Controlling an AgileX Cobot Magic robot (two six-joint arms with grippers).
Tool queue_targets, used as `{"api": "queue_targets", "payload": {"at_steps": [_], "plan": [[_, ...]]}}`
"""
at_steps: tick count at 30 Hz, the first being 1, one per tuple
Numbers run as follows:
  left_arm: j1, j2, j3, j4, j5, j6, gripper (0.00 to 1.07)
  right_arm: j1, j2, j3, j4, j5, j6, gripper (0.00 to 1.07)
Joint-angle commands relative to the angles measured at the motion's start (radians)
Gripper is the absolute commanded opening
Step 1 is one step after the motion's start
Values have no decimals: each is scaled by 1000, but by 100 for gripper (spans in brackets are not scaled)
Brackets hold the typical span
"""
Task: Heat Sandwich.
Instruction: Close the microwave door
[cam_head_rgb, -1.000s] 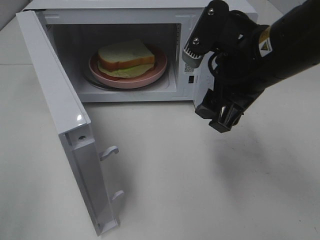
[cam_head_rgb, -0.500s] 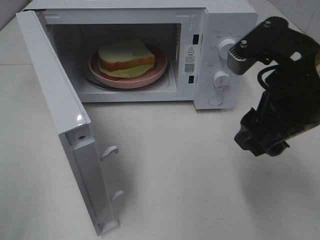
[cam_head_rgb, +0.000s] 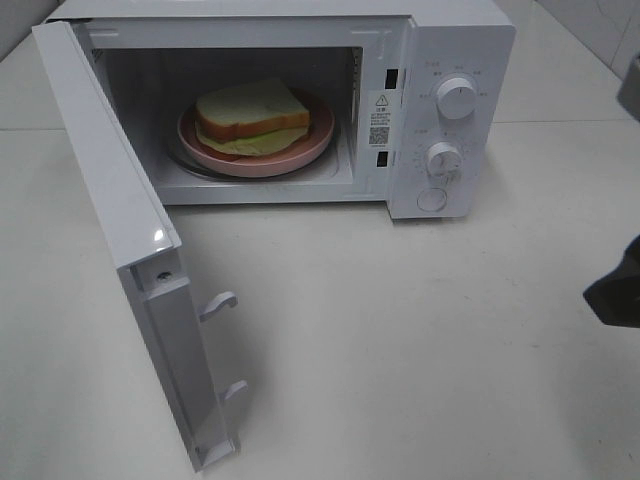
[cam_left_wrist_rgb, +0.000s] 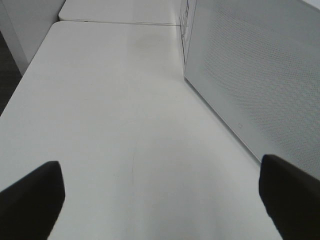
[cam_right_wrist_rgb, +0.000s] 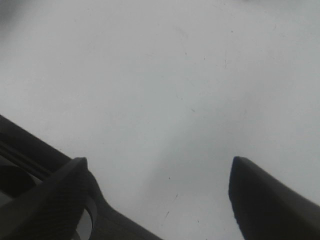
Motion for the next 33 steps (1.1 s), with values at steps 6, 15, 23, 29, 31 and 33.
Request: {"api": "queue_targets", "payload": {"at_steps": [6, 15, 23, 29, 31, 33], "plan": [[2, -28, 2, 0, -9, 0, 103, 0, -123, 5, -1, 147, 32, 76], [2, -28, 2, 0, -9, 0, 103, -38, -270, 26, -5, 204, 60, 76], [2, -28, 2, 0, -9, 0, 103, -226, -386, 108, -3, 170, 21, 76], [2, -28, 2, 0, -9, 0, 103, -345, -505, 176, 4, 112, 14, 76], [2, -28, 2, 0, -9, 0, 103, -358, -524, 184, 3, 112, 11, 76], [2, -28, 2, 0, -9, 0, 103, -399, -575, 206, 7, 111, -12, 76]]}}
